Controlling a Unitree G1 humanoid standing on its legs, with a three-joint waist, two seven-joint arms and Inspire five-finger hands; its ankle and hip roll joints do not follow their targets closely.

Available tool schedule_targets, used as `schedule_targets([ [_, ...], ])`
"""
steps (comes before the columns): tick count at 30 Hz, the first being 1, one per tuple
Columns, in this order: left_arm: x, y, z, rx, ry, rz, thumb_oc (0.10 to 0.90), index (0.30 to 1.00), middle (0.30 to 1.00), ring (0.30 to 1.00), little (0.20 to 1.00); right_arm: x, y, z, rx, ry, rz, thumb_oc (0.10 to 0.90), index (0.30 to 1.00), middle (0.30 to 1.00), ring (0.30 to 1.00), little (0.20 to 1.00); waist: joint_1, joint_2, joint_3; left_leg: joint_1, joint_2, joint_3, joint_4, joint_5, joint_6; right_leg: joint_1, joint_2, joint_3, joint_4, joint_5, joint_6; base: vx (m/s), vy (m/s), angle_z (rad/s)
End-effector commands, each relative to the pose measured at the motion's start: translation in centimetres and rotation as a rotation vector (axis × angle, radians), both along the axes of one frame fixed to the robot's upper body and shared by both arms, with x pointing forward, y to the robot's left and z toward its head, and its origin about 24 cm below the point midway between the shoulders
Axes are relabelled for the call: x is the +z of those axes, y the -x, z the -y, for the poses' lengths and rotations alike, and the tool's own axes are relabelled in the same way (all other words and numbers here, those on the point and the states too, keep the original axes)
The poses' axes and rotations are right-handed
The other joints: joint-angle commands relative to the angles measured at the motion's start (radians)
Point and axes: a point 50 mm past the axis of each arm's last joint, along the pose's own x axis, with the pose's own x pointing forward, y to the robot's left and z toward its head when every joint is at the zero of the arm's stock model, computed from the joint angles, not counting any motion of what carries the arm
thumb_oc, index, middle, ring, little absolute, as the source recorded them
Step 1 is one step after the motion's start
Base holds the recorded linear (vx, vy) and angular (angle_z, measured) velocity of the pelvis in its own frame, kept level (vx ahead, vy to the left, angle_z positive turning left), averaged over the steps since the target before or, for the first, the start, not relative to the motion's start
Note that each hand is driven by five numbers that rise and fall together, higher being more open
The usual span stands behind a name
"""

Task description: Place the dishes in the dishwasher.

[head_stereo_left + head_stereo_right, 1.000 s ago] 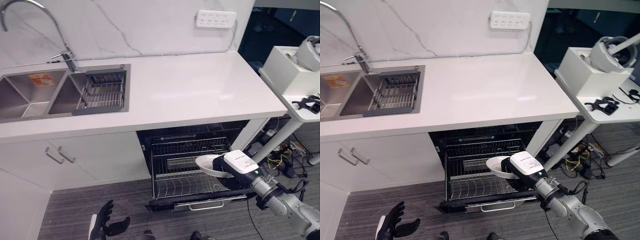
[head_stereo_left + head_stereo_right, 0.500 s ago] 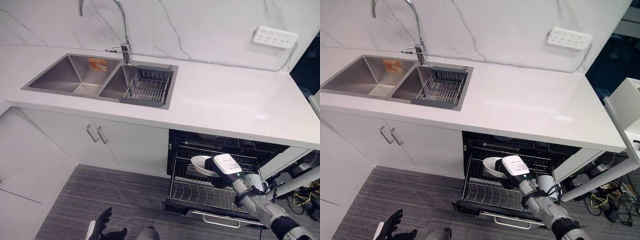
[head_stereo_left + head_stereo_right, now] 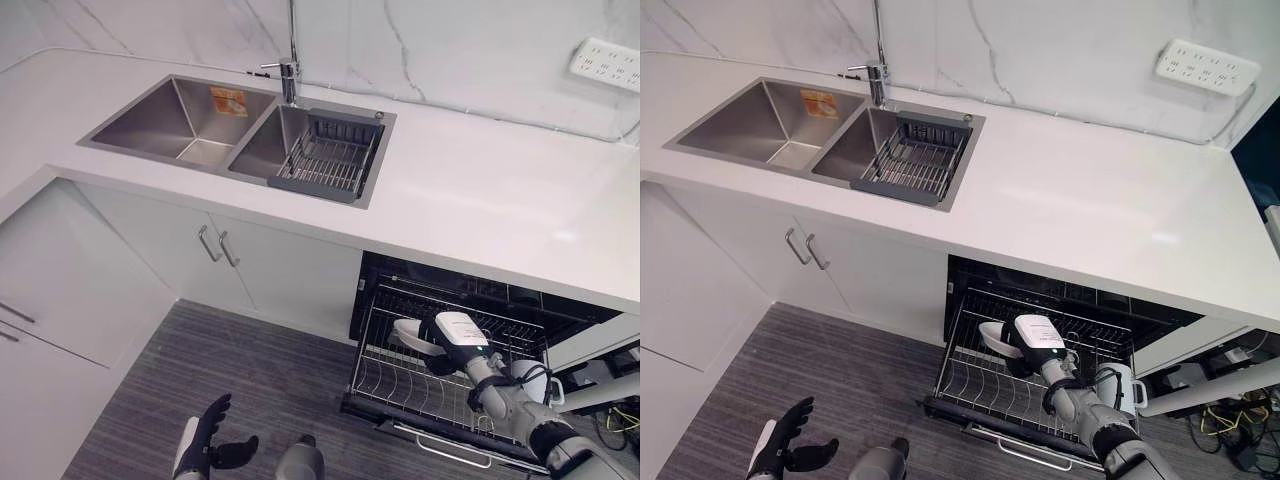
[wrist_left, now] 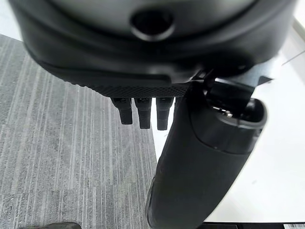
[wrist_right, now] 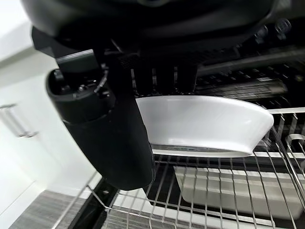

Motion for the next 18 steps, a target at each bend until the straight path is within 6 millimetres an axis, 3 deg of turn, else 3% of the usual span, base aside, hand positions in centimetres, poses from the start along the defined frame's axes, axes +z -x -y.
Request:
schedule_targets([
  [1, 2.5, -1.8, -1.4, -0.010, -0.039, 0.166, 0.800, 0.900, 0.900, 0.900, 0.900, 4.3, -3.0, 1.0, -0.009, -0.013, 0.213, 0.400, 0.300, 0.300, 0.300, 0.300, -0.004, -0.005, -0.048, -0.038, -0.037, 0.061, 0.080, -0.101, 0.025, 0.054, 0.008, 0.067, -0.031, -0.067, 0.047, 0.05, -0.037, -0.01],
  [5, 3.4, -2.7, -1.6, 0.052, 0.014, 0.256, 0.800, 0.900, 0.900, 0.900, 0.900, 5.1, -3.8, 1.7, -0.022, 0.102, 0.279, 0.400, 0.300, 0.300, 0.300, 0.300, 0.005, 0.006, -0.024, -0.045, -0.035, 0.060, 0.080, -0.090, 0.023, 0.054, 0.006, 0.061, -0.031, -0.060, 0.046, 0.00, 0.000, 0.00],
  [18, 3.9, -3.4, -0.7, 0.097, 0.104, 0.327, 0.800, 0.900, 0.900, 0.900, 0.900, 7.1, -4.7, 4.3, -0.084, 0.153, 0.339, 0.400, 0.300, 0.300, 0.300, 0.300, 0.028, 0.034, 0.003, -0.074, -0.045, 0.024, 0.080, -0.070, 0.011, 0.053, -0.002, 0.024, -0.031, -0.063, 0.039, 0.00, 0.002, 0.10],
])
